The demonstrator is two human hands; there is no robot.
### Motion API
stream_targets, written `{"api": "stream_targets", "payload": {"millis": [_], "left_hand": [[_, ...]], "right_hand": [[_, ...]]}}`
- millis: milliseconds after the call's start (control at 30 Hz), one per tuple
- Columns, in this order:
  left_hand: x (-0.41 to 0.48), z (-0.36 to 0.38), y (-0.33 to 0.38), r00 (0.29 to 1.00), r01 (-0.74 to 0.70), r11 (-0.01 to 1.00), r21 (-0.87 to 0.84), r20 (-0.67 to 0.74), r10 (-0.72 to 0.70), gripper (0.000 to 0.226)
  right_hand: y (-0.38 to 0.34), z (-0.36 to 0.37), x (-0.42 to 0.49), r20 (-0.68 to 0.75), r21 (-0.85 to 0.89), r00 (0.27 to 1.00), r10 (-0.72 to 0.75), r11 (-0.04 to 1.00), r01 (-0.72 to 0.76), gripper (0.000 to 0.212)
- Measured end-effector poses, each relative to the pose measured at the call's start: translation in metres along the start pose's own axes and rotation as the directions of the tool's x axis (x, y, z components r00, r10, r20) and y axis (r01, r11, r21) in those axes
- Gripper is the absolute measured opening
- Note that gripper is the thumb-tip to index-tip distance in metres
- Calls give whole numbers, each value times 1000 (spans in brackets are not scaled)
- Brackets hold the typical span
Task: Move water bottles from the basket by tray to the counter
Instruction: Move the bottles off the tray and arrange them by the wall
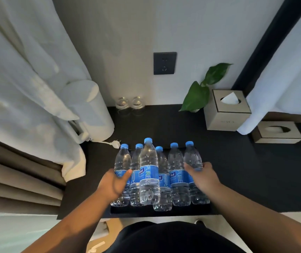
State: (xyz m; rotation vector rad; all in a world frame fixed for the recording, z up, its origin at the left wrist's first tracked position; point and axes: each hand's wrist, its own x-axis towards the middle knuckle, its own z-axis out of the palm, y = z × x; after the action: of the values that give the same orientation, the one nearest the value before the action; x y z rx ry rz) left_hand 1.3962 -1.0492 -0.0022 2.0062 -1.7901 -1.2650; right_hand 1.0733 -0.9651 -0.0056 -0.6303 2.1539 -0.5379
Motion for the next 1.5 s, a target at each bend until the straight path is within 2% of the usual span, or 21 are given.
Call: {"api": "stream_targets", "payload": {"millis": [100, 300, 467, 767, 900, 1167, 1233, 1333, 1433, 1500], "left_hand": [[4, -2, -2, 1000, -11, 1000, 2, 1, 11, 36], [6, -2, -6, 999, 33, 995, 95, -1, -33, 56], [-2, 7, -5, 990, 122, 977, 175, -95, -107, 61], [-4, 6, 5, 990, 123, 951, 283, -96, -99, 57], [-3, 2, 8, 988, 141, 930, 339, -109, -110, 60], [-5, -6, 8, 993, 105, 931, 350, -82, -81, 57], [-7, -6, 6, 995, 90, 936, 340, -73, -69, 54], [-11, -6, 4, 993, 86, 941, 328, -100, -55, 56], [-9, -7, 7, 994, 24, 955, 297, -110, 9, 54], [-6, -10, 12, 989, -4, 961, 278, -141, 45, 53]], "right_hand": [[-2, 3, -1, 4, -11, 1000, -16, 1000, 16, 64], [-7, 0, -2, 22, -91, 999, -49, 995, 51, 57], [-3, 0, -3, 39, -95, 999, -31, 995, 35, 56], [-2, 3, -3, -12, -181, 1000, 19, 983, -21, 75], [-2, 0, -1, 18, -217, 1000, 22, 976, -17, 82], [-3, 6, -10, -29, -281, 999, -15, 960, 6, 73], [-4, 7, -14, -55, -295, 997, -50, 955, 31, 66], [-6, 12, -21, -139, -328, 970, -199, 934, 145, 63], [-17, 20, -27, -153, -478, 917, -368, 840, 258, 70], [-29, 27, -29, -122, -524, 864, -488, 771, 361, 59]]}}
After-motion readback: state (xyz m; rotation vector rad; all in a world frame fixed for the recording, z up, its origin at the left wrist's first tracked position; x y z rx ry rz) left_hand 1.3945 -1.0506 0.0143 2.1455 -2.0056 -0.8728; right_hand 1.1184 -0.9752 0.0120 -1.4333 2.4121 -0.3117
